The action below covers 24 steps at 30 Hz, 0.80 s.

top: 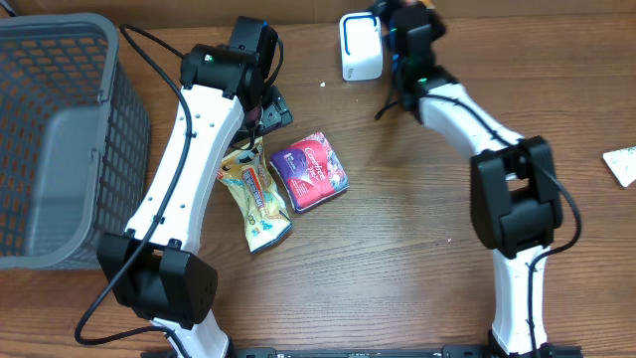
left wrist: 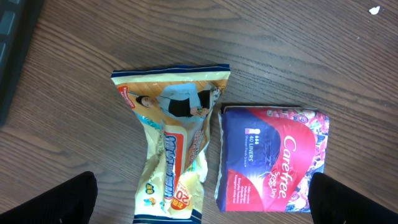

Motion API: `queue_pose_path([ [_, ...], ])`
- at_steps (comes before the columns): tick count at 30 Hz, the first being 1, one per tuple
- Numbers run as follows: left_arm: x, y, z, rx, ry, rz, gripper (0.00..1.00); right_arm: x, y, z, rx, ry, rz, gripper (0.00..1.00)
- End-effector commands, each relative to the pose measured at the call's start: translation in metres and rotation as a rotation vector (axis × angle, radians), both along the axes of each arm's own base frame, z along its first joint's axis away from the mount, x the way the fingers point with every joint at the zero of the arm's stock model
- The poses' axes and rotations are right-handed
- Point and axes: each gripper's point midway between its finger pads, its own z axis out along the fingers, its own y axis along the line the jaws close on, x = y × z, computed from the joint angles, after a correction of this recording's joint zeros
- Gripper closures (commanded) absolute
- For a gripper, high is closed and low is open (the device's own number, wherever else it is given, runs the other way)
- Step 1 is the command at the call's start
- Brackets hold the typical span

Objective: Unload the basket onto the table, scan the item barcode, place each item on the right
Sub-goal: 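Carry Kleenex pack right and drop it off the table edge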

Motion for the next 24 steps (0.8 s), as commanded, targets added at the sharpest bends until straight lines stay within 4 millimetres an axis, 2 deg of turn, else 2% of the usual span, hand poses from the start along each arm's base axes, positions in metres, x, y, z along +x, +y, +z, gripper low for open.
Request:
queue_pose_path([
  [1, 0.0, -0.001, -0.004, -0.003, 0.01, 0.007, 0.01, -0.013, -0.104, 0.044, 0.131, -0.109, -0.324, 0.96],
  [2, 0.0, -0.002, -0.004, -0.003, 0.01, 0.007, 0.0, -0.016, -0.119, 0.042, 0.147, -0.1, -0.359, 0.96],
  [7, 0.0, -0.001, -0.004, -0.003, 0.01, 0.007, 0.0, -0.052, -0.225, 0.008, 0.319, -0.024, -0.631, 0.96],
  [9, 0.0, -0.001, -0.004, -0.003, 0.01, 0.007, 0.01, -0.077, -0.274, -0.011, 0.389, 0.007, -0.772, 0.96],
  [11, 0.0, -0.001, -0.004, -0.003, 0.01, 0.007, 0.0, -0.098, -0.308, -0.029, 0.458, 0.057, -0.853, 0.96],
  [13, 0.0, -0.001, -0.004, -0.003, 0.01, 0.007, 0.01, -0.128, -0.353, -0.054, 0.602, 0.124, -0.929, 0.96],
  [17, 0.0, -0.001, -0.004, -0.003, 0.01, 0.007, 0.0, -0.159, -0.396, -0.074, 0.807, 0.15, -0.99, 0.96],
  [18, 0.0, -0.001, -0.004, -0.003, 0.01, 0.007, 0.0, -0.171, -0.413, -0.078, 0.893, 0.139, -1.016, 0.96],
  [24, 0.0, -0.001, -0.004, -0.003, 0.01, 0.007, 0.0, -0.206, -0.454, -0.086, 1.079, 0.074, -1.117, 0.96],
])
